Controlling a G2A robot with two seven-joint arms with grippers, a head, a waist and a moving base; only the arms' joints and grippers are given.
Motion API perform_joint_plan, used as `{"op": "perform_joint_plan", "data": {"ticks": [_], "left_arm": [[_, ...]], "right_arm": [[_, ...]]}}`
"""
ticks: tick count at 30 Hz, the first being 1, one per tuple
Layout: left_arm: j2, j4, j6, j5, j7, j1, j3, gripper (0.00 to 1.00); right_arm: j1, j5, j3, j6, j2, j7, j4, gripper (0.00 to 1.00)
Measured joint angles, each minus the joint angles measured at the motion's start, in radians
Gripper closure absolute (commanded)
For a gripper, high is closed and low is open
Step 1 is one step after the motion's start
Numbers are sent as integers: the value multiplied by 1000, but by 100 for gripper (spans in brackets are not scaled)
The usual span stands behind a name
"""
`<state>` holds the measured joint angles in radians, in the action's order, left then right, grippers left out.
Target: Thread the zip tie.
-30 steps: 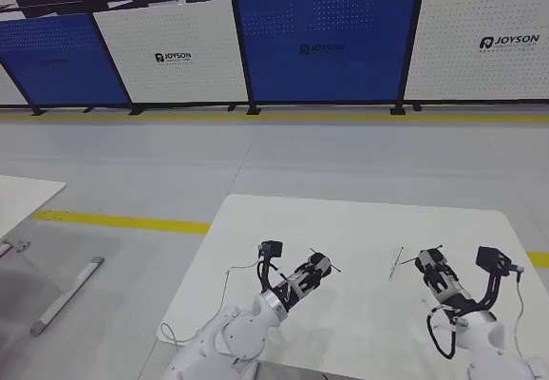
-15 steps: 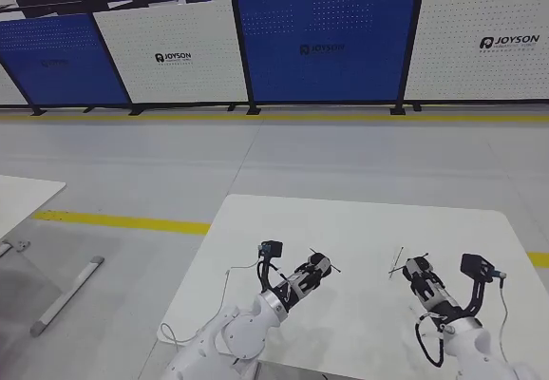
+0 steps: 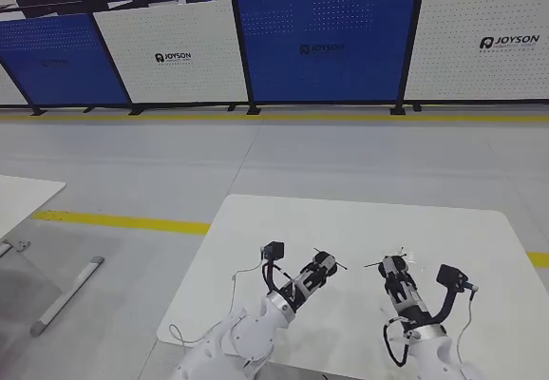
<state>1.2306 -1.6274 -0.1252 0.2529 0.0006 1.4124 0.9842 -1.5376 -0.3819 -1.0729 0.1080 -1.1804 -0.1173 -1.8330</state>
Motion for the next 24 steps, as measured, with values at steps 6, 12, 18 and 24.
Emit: {"op": "perform_joint_plan", "data": {"ticks": [6,12,18,24], "left_arm": [[1,12,8,51,-3,-7,-17,100],[2,11,8,49,0,-7,-16,100],[13,16,5,33,65,-13,-29,100],[16,23,4,26,78,-16,-35,100]], "right_arm": [[2,2,0,3,0,4,1,100],[1,2,-1,1,-1,3,2,100],[15,-72,44,2,-15,-38,36,100],[26,-96,59,8,-19,-42,50,100]]}}
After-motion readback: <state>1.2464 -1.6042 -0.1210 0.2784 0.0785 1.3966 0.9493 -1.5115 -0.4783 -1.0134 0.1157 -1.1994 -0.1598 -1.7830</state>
